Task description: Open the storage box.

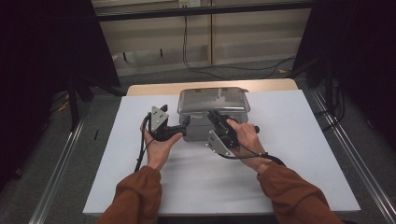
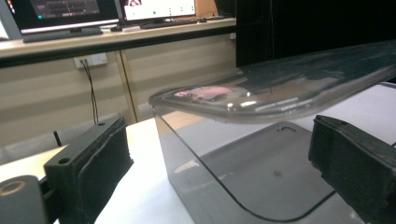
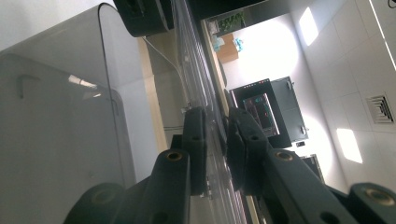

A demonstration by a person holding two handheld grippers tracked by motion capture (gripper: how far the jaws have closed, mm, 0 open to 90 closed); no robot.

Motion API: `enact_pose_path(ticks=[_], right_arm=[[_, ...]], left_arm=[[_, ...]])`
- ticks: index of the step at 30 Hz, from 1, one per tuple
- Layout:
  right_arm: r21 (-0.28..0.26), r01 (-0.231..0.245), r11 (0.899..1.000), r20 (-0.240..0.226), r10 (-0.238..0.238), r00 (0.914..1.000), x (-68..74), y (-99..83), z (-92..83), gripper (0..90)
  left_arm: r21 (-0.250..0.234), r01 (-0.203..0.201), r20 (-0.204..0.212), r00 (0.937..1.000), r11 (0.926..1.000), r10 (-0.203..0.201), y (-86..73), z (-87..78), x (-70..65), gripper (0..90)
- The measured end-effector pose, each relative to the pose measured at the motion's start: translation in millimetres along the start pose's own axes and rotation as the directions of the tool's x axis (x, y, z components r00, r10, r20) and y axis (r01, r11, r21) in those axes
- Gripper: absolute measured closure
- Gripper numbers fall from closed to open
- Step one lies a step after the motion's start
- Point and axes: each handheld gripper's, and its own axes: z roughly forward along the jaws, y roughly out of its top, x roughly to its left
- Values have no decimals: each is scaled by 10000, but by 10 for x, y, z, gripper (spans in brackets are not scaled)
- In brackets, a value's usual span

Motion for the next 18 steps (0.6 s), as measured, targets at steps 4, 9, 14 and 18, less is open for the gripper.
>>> enact_pose_path(ticks=[4, 9, 14, 18], right_arm=[[17, -42, 10000, -10, 42, 10000, 15, -4, 0, 769], [87, -160, 9998, -54, 161, 9999, 37, -15, -1, 759], [153, -285, 9995, -58, 286, 9996, 54, -39, 5, 751], [106, -428, 9990, -156, 430, 9990, 50, -49, 1, 745]], left_arm=[[108, 63, 102, 9999, 9999, -64, -17, -1, 0, 78], [-152, -183, 282, 9994, 9997, 188, 6, -10, -42, 158], [-206, -344, 354, 9988, 9992, 351, 4, -6, -62, 179], [-336, -606, 457, 9970, 9976, 621, 13, -8, -61, 255]])
